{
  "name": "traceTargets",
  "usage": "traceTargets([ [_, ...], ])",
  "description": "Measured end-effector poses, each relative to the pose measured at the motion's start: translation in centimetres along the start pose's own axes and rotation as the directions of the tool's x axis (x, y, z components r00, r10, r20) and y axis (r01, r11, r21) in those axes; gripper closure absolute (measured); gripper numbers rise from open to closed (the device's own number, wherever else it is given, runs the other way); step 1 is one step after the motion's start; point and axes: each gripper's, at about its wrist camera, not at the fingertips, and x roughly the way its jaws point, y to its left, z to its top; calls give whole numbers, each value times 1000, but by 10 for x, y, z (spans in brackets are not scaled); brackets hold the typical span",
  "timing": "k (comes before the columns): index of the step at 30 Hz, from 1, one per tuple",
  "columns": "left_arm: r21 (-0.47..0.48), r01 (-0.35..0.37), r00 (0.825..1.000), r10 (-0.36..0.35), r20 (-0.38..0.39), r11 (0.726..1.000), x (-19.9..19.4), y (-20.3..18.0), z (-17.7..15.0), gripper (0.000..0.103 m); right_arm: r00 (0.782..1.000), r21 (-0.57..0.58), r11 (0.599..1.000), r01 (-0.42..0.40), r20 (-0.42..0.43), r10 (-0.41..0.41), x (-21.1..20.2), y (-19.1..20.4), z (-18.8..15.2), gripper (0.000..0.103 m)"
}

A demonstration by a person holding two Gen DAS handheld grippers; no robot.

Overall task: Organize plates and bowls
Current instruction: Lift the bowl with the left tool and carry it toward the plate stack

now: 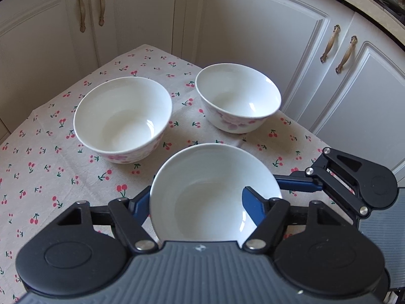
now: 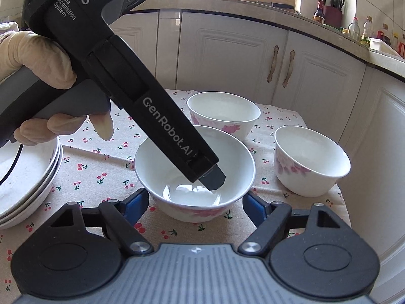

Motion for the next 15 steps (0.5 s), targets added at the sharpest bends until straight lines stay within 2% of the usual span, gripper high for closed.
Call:
traceTargets([
  [15, 2, 8, 1000, -8, -2, 1000, -4, -3, -1, 30, 1000, -6, 1000, -7, -17, 6, -4, 1, 2, 19],
])
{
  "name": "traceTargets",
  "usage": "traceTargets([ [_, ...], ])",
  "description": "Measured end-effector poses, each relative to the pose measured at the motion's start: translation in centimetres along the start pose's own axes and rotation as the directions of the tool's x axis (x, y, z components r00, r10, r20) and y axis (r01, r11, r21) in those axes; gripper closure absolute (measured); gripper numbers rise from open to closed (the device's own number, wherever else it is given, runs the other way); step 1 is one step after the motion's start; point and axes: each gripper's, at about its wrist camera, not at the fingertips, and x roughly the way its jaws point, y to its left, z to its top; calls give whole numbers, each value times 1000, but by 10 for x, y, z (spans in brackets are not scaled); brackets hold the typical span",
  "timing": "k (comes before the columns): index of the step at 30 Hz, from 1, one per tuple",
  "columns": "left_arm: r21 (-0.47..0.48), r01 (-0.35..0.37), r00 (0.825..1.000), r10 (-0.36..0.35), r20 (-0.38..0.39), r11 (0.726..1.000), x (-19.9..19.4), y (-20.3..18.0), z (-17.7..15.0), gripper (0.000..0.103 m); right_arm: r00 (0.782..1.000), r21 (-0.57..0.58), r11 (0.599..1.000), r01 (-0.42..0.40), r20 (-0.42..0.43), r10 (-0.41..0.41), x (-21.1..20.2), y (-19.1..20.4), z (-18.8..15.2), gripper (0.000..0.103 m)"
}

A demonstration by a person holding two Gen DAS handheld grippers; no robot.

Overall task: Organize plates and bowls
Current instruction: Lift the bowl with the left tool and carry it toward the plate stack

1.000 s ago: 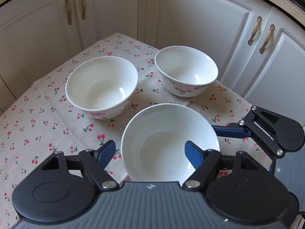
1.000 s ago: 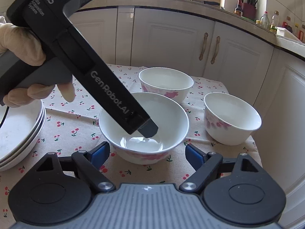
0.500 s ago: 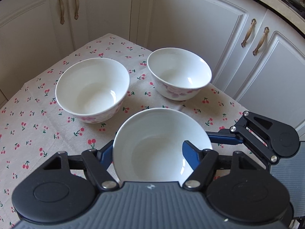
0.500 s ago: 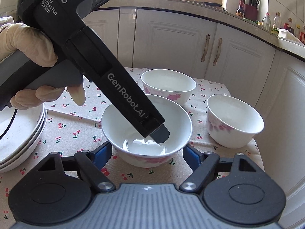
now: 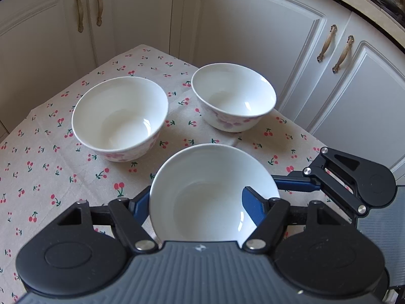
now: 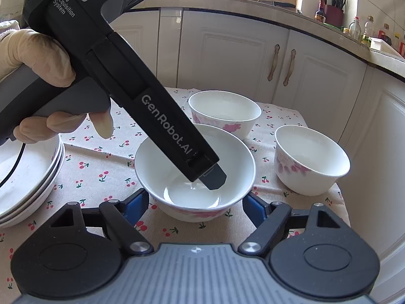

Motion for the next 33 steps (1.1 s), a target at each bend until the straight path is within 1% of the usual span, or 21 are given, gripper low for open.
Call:
traceTargets([
  [7, -15, -1, 1000, 1, 1, 1000, -11, -7, -8, 30, 999, -4, 999, -32, -8, 32, -14, 1, 2, 19],
  [16, -18, -15, 999, 15, 33, 1000, -43, -30, -22, 30, 998, -21, 998, -62, 2, 62, -47, 11, 0, 19],
  [20, -24, -22, 999, 23, 44, 999, -56, -41, -34, 30, 997, -33, 996, -80, 9, 81, -65, 18, -3, 19],
  [26, -36, -25, 998, 27, 58, 999, -73, -57, -56, 30, 997, -85, 993, -83, 0, 83, -84, 34, -14, 19],
  [33, -60, -26, 998, 30, 62, 998, -80, -68, -79, 30, 993, -95, 988, -121, -12, 120, -102, 44, -26, 19],
])
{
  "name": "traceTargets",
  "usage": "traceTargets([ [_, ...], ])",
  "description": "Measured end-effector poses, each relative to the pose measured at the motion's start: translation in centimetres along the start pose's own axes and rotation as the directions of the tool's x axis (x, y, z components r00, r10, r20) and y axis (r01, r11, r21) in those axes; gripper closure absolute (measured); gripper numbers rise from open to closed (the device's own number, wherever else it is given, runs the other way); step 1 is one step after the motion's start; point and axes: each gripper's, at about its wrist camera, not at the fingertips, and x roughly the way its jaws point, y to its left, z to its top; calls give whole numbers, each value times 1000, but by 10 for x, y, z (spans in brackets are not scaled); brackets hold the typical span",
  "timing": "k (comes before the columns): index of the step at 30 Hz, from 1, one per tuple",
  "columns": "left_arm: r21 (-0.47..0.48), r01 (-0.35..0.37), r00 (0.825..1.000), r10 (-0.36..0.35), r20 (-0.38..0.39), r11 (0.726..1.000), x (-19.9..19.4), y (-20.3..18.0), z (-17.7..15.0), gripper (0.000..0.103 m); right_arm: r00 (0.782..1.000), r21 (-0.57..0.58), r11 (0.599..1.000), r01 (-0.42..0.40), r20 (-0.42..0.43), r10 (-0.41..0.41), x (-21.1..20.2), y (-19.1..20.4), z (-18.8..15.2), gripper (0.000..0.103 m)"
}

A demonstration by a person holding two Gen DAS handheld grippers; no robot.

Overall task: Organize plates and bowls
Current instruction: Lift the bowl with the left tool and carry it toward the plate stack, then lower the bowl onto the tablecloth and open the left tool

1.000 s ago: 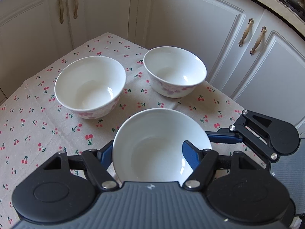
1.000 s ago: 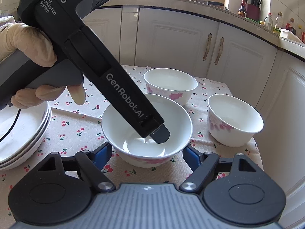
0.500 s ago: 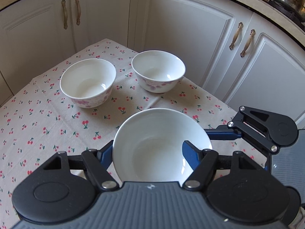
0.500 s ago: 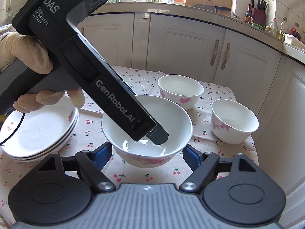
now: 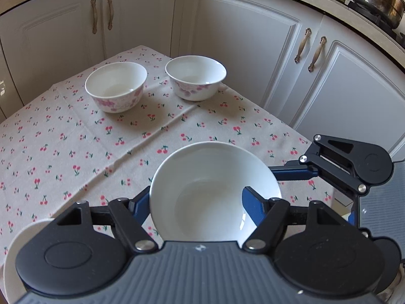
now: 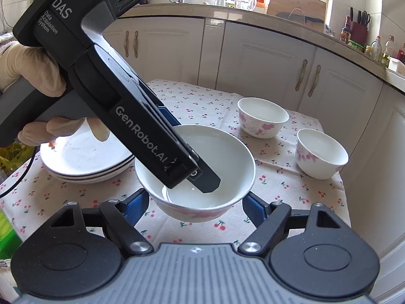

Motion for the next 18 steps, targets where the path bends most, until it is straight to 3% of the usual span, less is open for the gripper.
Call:
traceTargets([
  [18, -34, -1, 999, -1, -37, 999, 7, -16, -30, 29, 997, -19, 999, -48, -57, 47, -9, 13, -25, 19],
])
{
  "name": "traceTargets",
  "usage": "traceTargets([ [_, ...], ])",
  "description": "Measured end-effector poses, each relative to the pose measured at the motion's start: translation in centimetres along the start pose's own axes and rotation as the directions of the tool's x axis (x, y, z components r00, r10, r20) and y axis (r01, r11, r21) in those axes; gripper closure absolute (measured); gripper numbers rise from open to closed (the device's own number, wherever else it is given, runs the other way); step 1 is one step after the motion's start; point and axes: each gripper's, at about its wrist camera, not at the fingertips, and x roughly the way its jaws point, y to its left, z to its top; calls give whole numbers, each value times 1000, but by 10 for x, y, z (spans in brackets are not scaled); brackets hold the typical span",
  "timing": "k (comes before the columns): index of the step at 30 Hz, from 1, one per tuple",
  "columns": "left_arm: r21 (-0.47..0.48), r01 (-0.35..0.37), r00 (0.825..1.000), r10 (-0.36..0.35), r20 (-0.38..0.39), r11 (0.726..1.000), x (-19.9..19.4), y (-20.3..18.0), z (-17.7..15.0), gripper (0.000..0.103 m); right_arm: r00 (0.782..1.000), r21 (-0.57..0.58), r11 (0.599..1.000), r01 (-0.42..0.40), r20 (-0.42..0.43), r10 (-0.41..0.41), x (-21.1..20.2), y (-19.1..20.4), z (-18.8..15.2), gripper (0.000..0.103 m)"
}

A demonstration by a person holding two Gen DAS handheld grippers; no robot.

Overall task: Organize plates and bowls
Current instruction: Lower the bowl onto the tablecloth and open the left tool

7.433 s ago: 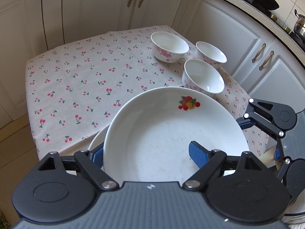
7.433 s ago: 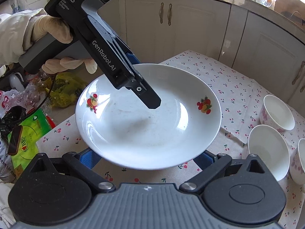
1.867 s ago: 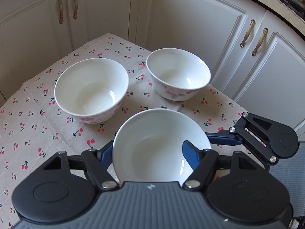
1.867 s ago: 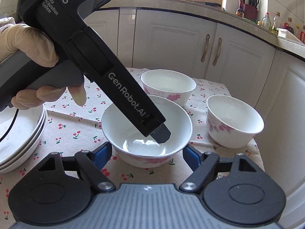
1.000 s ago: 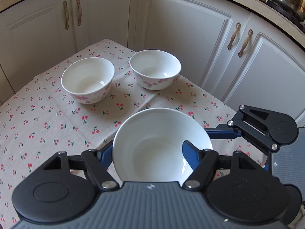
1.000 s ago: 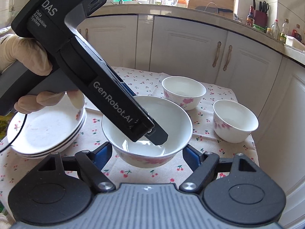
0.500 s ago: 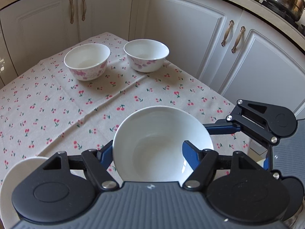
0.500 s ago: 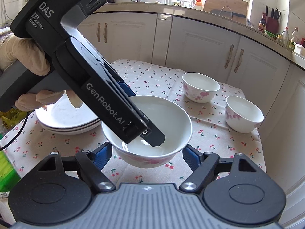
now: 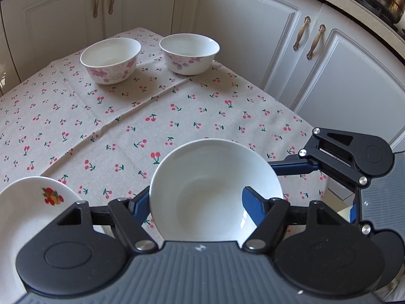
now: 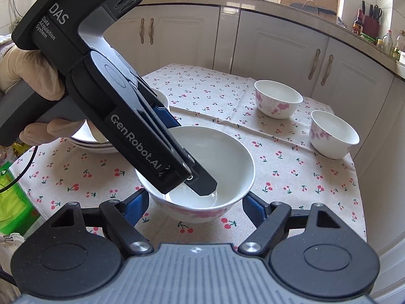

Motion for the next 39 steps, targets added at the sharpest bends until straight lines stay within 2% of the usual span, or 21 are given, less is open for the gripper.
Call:
traceTargets([
  [16, -22, 22, 1000, -22, -7, 1000, 5, 3, -9, 27, 999, 12, 999, -30, -29, 30, 5, 0, -7, 18],
  [17, -20, 27, 1000, -27, -7, 999, 5, 2, -9, 26, 999, 15, 999, -32, -29, 33, 5, -1, -7, 17],
  [20, -10, 19, 1000, -19, 6, 1000, 3, 1, -11, 18, 999, 30, 999, -33, -6, 34, 3, -5, -7, 1],
  [22, -4, 13, 1000, -13, 15, 1000, 0, 0, -11, 17, 998, 50, 997, -54, 11, 54, -1, -9, -7, 0],
  [24, -1, 15, 1000, -15, 22, 1000, -2, 0, -12, 9, 998, 69, 996, -62, 15, 61, -2, -12, -8, 0],
  [34, -4, -3, 996, 4, 91, 1000, -23, 3, -9, 5, 999, 97, 995, -26, 46, 22, -16, -21, -9, 0],
  [39, 11, -53, 993, 51, 104, 999, -32, -1, -4, 5, 997, 118, 993, 4, 72, -12, -26, -30, -10, 0],
])
